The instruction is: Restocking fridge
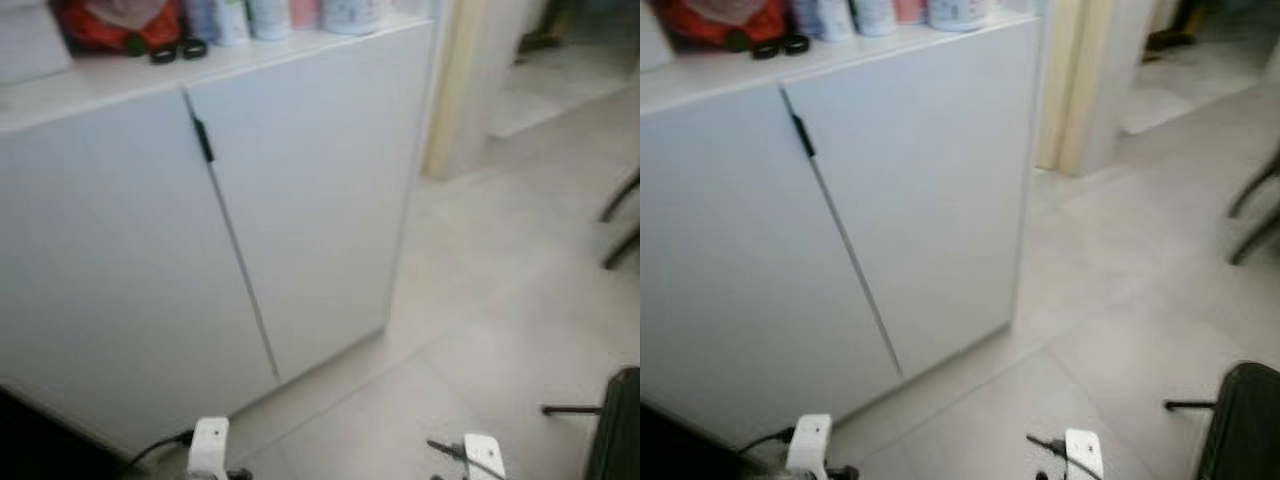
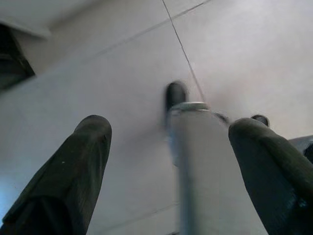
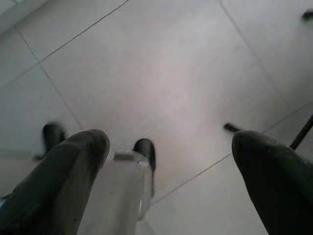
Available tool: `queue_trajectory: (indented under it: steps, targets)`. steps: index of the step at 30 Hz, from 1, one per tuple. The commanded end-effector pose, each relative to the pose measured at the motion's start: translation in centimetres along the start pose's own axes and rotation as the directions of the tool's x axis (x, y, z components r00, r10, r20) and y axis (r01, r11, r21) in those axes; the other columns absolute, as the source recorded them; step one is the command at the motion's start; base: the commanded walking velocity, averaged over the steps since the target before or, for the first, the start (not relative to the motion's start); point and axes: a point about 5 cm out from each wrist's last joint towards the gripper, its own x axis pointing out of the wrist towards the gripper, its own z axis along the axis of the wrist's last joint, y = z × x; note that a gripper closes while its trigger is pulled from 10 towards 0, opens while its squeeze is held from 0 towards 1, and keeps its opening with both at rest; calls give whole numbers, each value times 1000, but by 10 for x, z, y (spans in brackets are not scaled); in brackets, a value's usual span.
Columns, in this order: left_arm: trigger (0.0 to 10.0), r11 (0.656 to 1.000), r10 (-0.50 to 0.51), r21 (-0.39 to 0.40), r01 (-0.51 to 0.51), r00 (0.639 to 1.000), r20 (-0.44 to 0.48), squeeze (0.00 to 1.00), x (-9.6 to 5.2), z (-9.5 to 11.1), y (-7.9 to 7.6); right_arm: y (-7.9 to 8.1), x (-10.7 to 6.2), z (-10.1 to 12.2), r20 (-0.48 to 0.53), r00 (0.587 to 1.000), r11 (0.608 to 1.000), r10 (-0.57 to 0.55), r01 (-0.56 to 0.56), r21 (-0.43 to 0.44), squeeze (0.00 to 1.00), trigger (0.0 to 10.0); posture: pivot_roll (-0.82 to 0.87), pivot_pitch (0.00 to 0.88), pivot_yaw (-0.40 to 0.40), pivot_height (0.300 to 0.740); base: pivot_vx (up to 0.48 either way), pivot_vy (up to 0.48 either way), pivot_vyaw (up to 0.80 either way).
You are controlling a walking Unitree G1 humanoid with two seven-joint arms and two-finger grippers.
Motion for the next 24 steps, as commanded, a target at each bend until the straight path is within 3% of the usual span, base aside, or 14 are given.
queue_trajectory:
  steps: [1, 14, 24]
  targets:
    - [10000, 1000, 29, -9, -29, 1000, 4, 0, -1, 0, 8, 7, 1, 2, 1, 1000, 1000, 16, -16, 1, 0, 10000, -174, 0, 22, 740, 0, 0, 800]
    - [10000, 999, 33, -30, -33, 999, 19, 0, -1, 1, 8, 7, 1, 2, 0, 1000, 1000, 13, -13, 5, 0, 10000, -173, 0, 19, 740, 0, 0, 785]
    - [10000, 999, 43, -31, -42, 999, 19, 0, -1, 2, 9, 7, 1, 1, 4, 1000, 999, 9, -9, 49, 0, 10000, -170, 0, 20, 740, 0, 0, 0]
